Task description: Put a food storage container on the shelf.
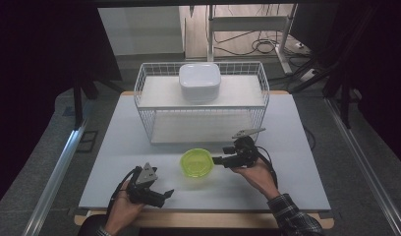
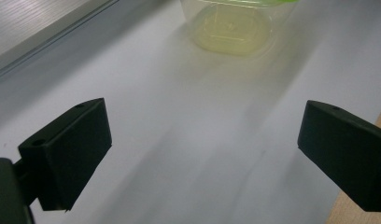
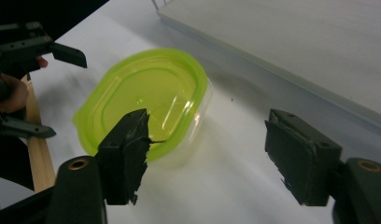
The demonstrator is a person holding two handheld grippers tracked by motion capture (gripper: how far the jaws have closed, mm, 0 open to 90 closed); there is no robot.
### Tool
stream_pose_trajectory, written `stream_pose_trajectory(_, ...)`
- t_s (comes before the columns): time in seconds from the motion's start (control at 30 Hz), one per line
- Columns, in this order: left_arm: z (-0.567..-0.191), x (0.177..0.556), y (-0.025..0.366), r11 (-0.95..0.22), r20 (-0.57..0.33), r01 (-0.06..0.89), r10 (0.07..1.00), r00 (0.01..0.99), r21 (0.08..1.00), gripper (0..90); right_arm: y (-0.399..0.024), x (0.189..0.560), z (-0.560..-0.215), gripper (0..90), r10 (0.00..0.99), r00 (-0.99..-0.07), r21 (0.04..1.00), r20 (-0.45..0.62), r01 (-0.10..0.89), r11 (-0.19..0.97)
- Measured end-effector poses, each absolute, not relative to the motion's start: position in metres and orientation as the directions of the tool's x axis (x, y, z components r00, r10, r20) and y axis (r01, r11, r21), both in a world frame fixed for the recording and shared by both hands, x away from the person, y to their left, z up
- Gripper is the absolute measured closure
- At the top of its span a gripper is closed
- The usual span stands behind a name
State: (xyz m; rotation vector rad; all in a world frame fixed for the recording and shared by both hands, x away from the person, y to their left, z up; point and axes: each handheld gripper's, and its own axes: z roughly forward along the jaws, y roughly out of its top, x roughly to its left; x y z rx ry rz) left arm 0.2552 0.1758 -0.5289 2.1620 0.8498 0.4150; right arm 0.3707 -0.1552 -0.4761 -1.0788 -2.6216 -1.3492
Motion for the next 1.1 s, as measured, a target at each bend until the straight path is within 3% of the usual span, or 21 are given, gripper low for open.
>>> stream_pose_trajectory(0.5,-0.53,0.255,0.174,-0.511,0.036,0.436,0.679,0.733,0.741,2.9,-0.136,0.404,-0.497,57.1,0.54,-0.679,0.589,0.498,0.722,0.364)
stream_pose_trajectory(0.77,-0.531,0.255,0.172,-0.525,0.044,0.434,0.673,0.739,0.732,2.9,-0.139,0.41,-0.501,80.0,0.481,-0.601,0.501,0.639,0.799,0.333)
stream_pose_trajectory(1.1,-0.532,0.255,0.171,-0.528,0.048,0.434,0.672,0.739,0.73,2.9,-0.14,0.4,-0.491,81.8,0.462,-0.616,0.521,0.638,0.787,0.33)
